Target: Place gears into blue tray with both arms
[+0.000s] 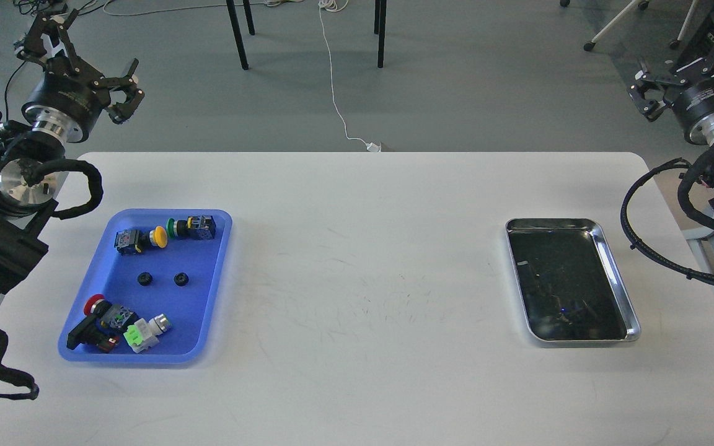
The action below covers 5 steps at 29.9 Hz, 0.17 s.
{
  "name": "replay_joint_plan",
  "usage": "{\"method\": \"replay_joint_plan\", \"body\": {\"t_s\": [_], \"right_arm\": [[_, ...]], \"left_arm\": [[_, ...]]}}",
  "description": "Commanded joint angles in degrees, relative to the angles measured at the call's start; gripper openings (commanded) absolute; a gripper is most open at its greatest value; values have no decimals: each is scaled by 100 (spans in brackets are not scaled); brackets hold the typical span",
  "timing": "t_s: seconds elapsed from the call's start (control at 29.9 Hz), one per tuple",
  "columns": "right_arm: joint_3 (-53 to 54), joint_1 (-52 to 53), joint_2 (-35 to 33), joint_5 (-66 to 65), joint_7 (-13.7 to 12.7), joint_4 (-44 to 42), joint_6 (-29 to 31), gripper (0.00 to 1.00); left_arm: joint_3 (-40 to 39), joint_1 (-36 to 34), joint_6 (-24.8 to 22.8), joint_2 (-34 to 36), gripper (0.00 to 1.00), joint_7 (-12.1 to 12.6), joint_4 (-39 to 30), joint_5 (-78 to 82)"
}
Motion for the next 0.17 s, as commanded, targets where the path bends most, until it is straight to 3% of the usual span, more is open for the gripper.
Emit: {"method": "replay_joint_plan", "body": {"t_s": [0.0, 0.13], "right_arm": [[-24, 2, 1, 0, 57, 16, 25, 99], [-60, 29, 1, 0, 48, 60, 34, 99]], "left_arm": [[-2, 25, -16, -74, 98, 3, -7, -46], [-2, 34, -34, -65, 98, 3, -25, -143]]}}
